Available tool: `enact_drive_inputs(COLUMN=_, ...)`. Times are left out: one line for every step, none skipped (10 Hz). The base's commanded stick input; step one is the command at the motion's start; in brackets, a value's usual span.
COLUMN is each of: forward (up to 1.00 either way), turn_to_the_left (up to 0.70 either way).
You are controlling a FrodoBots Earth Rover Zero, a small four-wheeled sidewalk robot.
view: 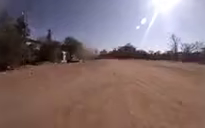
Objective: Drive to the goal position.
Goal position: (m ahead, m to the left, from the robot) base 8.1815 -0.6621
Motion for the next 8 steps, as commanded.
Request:
enact_drive_inputs(forward=1.00, turn_to_the_left=0.00)
enact_drive_inputs(forward=1.00, turn_to_the_left=0.00)
enact_drive_inputs(forward=1.00, turn_to_the_left=0.00)
enact_drive_inputs(forward=1.00, turn_to_the_left=0.00)
enact_drive_inputs(forward=1.00, turn_to_the_left=0.00)
enact_drive_inputs(forward=1.00, turn_to_the_left=0.00)
enact_drive_inputs(forward=1.00, turn_to_the_left=0.00)
enact_drive_inputs(forward=1.00, turn_to_the_left=0.00)
